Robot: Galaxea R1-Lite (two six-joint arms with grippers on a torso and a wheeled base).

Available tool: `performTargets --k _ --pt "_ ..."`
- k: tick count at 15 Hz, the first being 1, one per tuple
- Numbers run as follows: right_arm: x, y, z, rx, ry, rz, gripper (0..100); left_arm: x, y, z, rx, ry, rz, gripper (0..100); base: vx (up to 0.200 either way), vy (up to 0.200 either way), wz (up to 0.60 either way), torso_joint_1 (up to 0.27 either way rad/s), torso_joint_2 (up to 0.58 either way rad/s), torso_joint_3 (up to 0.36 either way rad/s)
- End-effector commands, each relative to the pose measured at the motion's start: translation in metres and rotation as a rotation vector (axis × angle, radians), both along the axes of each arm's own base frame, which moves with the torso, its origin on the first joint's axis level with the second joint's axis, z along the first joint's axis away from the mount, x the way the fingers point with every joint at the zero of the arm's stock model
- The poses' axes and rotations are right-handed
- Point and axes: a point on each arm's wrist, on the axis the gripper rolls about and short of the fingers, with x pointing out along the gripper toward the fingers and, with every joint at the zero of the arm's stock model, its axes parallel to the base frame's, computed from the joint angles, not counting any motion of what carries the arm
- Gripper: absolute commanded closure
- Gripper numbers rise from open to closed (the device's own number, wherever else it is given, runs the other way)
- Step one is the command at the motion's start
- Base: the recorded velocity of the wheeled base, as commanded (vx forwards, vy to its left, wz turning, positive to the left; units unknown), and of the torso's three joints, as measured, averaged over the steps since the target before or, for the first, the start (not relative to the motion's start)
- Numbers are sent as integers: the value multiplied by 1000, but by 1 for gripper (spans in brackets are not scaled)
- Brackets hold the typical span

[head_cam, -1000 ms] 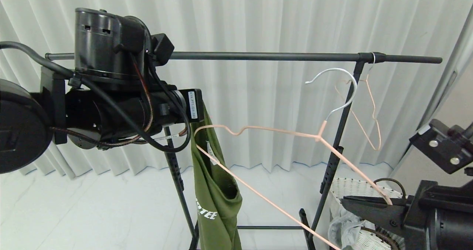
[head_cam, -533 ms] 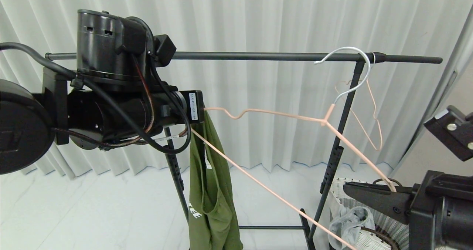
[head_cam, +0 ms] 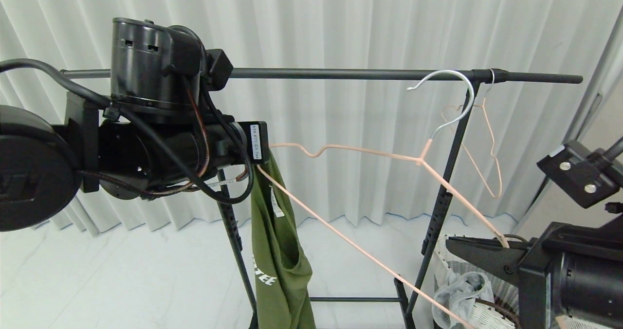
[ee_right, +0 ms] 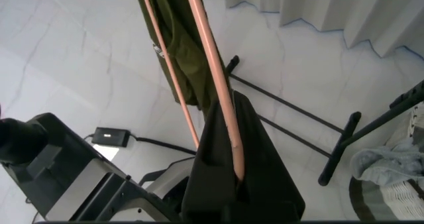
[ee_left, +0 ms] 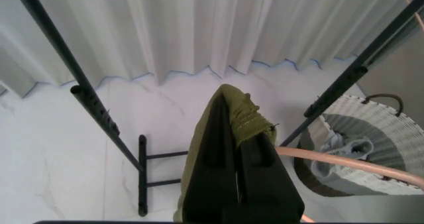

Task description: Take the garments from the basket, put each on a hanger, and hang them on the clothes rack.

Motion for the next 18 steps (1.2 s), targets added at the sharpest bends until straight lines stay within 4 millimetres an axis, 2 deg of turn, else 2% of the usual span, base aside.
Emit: performTargets --k 1,13,18 --pt "5 5 -2 -14 8 -8 100 1 -1 -1 3 3 2 100 0 0 0 0 0 0" --pt "38 59 -4 -18 10 -15 100 -2 -5 -1 33 -15 61 100 0 0 0 0 0 0" --pt "42 65 -12 -50 22 -29 100 -3 -3 -1 82 -28 135 100 0 0 0 0 0 0"
